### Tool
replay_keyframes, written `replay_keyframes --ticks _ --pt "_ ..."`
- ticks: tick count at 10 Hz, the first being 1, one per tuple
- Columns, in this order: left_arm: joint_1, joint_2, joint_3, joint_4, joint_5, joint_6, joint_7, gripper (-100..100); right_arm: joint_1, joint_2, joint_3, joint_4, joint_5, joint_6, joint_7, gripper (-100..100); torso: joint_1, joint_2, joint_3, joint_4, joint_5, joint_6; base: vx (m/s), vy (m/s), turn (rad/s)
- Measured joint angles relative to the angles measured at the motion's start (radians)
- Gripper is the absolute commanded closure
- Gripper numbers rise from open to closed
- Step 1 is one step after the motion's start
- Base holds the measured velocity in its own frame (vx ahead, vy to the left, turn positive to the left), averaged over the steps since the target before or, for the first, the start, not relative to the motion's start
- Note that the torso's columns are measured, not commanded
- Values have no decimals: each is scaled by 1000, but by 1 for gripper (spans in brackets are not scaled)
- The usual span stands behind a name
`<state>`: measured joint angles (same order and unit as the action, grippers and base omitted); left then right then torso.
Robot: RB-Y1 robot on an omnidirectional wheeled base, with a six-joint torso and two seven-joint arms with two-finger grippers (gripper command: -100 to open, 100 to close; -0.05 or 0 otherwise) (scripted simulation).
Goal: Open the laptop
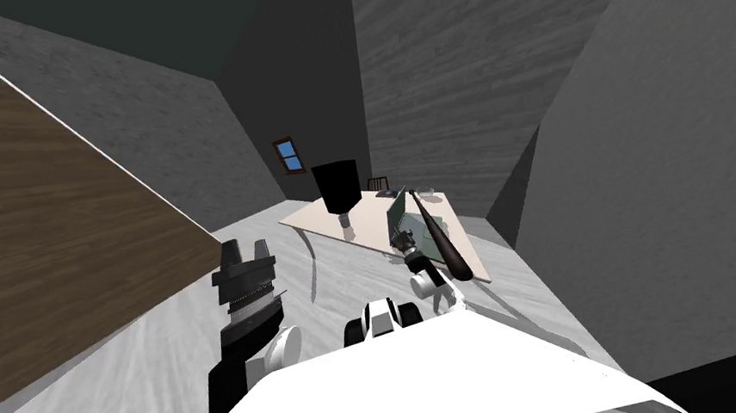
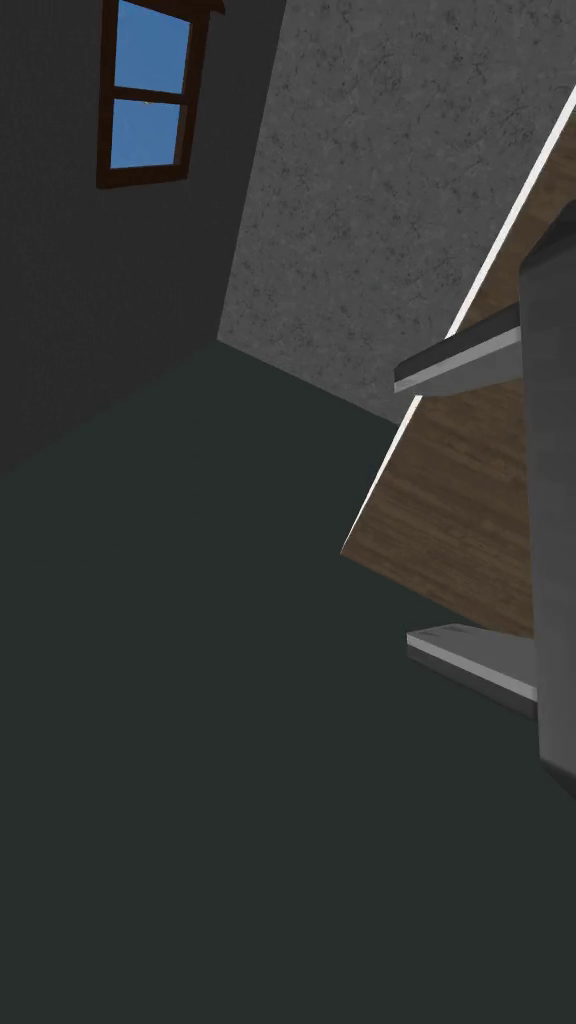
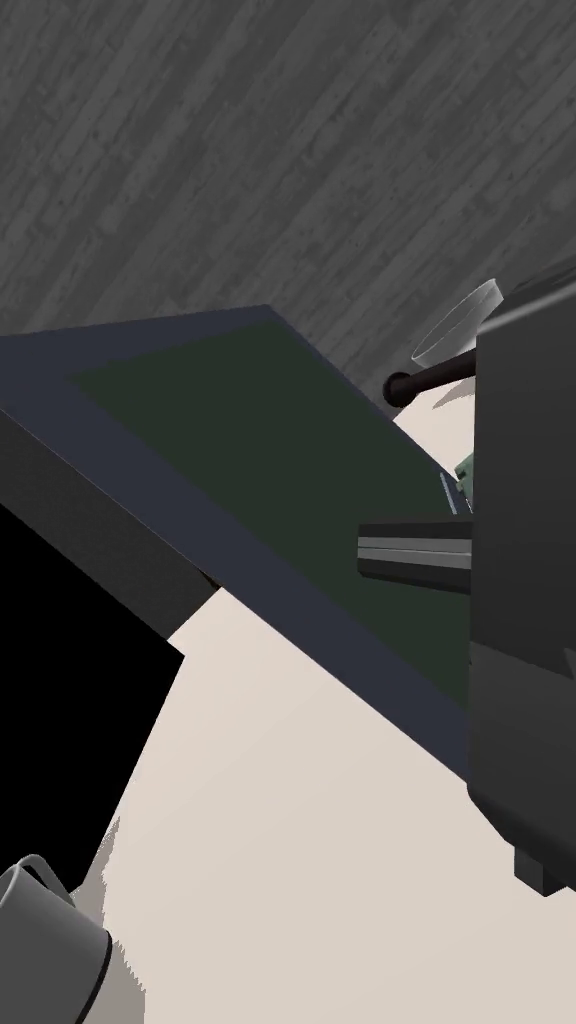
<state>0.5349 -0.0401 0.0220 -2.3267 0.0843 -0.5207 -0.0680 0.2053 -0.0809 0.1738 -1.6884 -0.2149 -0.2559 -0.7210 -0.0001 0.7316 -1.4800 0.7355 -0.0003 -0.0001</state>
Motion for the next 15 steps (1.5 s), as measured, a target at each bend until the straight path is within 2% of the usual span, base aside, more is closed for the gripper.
replay_keyframes --ticks 2,4,5,7,9,10,12,13,14,15 --pt "-1 0 0 0 0 0 0 0 16 0 -63 62 57 42 53 100 -4 18 11 6 -1 0 -141 -69 430" --pt "-1 0 0 0 0 0 0 0 32 5 -125 44 117 99 109 100 3 3 2 2 1 0 -20 -1 492" --pt "0 0 0 0 0 0 0 0 25 13 -158 38 149 133 140 100 2 0 0 1 1 0 14 5 242" --pt "0 0 0 0 0 0 0 0 33 7 -216 45 208 134 196 100 -1 3 2 1 0 1 15 4 12" --pt "0 0 0 0 0 0 0 0 37 7 -230 43 256 132 247 100 -1 8 5 3 0 1 -63 -27 159" --pt "-1 0 0 0 0 0 0 0 33 20 -258 80 287 147 277 100 -7 13 8 1 -3 2 -177 -64 562" --pt "-1 0 0 0 0 0 0 0 38 14 -321 88 347 173 335 100 -8 7 5 -8 -7 8 -74 5 485" --pt "0 0 0 0 0 0 0 0 39 19 -353 84 380 199 365 100 -7 -1 1 -8 -7 4 -12 16 464" --pt "0 0 0 0 0 0 0 0 58 16 -381 74 409 218 393 100 -9 -5 -2 -9 -8 3 -4 19 188" --pt "0 0 0 0 0 0 0 0 61 7 -405 62 434 254 416 100 -12 -6 -2 -7 -7 4 3 31 55"
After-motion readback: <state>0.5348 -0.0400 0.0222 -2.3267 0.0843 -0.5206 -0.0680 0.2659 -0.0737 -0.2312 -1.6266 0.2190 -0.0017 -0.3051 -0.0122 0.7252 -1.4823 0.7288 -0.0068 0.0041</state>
